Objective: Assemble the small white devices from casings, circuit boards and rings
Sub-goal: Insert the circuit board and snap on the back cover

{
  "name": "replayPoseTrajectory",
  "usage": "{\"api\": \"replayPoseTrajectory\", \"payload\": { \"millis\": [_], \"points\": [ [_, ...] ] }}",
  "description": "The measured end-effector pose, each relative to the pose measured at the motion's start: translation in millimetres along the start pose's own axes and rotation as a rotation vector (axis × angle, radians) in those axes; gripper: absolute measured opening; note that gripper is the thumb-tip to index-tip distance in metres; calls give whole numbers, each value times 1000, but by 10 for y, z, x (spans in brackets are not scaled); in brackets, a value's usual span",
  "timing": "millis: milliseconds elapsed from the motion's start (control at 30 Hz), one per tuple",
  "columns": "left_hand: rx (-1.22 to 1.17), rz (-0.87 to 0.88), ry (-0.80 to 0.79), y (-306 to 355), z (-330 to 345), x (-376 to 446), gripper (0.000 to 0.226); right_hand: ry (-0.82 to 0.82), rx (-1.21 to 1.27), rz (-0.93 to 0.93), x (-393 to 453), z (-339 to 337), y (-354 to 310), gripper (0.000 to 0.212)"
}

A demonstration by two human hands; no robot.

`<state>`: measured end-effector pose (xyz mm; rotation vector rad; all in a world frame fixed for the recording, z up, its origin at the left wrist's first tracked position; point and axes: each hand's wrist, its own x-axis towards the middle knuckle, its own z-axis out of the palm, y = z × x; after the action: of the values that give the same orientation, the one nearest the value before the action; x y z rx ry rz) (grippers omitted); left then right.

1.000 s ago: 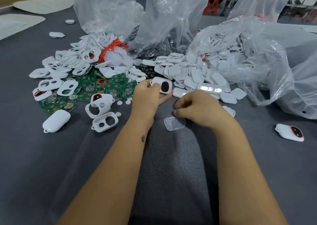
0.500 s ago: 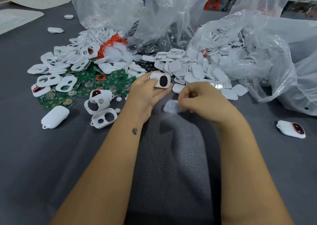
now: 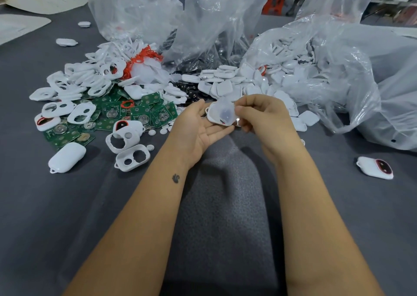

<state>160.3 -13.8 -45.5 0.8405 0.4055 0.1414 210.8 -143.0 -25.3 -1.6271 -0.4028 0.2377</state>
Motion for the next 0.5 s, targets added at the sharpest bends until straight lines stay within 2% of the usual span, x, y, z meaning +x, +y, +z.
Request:
{"api": "replayPoseTrajectory", "payload": {
  "millis": [333,500],
  "points": [
    [88,-10,3,-6,9,2,37,22,-56,-20,17,6,28,21],
    [117,-9,-8,-9,18,11,37,92,-221,-91,35,60,62,27]
  ]
}}
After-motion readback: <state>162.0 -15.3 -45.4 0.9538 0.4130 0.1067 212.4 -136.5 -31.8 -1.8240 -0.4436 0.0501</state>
